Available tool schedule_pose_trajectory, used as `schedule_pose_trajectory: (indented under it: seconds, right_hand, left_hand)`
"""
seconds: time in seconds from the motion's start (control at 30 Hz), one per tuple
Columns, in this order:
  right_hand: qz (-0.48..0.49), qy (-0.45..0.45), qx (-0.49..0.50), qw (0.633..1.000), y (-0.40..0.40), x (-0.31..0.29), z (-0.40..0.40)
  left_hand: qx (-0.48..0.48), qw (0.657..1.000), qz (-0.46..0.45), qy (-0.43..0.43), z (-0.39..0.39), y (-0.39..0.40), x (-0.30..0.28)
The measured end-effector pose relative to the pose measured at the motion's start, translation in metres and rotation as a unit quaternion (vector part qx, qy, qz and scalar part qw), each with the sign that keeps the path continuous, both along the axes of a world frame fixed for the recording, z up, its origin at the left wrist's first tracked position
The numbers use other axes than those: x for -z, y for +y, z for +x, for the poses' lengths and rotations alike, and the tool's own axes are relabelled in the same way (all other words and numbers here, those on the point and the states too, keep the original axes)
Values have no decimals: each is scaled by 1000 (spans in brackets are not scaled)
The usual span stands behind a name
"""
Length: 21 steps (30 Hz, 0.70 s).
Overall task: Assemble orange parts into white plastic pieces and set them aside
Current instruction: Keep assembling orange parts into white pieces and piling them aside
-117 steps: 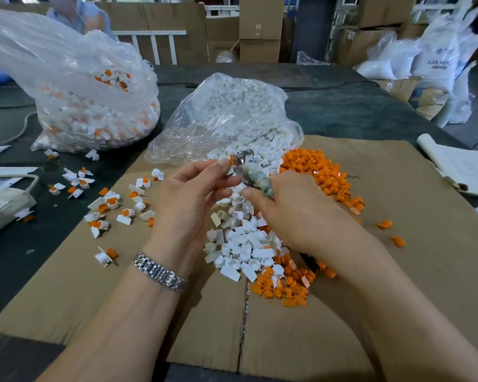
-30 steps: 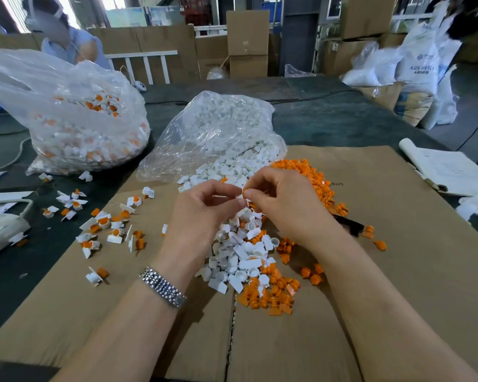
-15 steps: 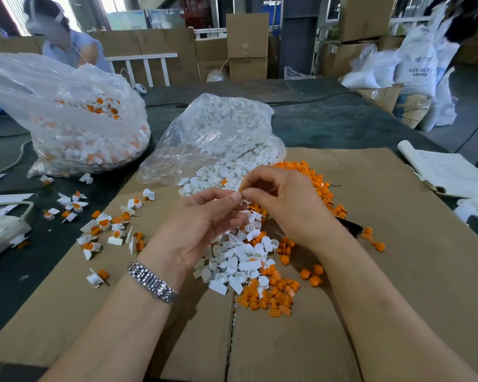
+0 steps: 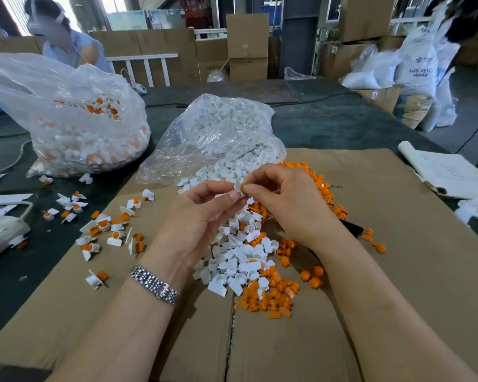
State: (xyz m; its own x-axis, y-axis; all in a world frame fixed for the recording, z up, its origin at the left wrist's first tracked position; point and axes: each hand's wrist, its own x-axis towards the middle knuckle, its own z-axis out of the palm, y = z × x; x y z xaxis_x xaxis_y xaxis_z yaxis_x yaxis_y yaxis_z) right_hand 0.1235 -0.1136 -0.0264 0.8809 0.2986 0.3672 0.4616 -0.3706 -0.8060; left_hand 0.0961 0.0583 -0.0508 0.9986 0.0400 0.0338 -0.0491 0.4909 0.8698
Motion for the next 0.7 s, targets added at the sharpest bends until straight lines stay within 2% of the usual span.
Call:
schedule_pose_trajectory:
  seconds: [0.27,0.33,0.47,0.7]
  right_hand:
    - [9,22,32,999,1,1,0]
    - [23,37,18,999,-1,0,1]
    - [44,67,-54,995,-8,-2,0]
    - [17,21,-41,999,-5,-1,1]
  left_hand:
    - [-66,982,173,-47,-2,-4,3]
    - [-56,986,148,-55,-2,-4,3]
    - [4,999,27,-37,-3,-3,2]
    - [-10,999,25,-37,-5,-1,1]
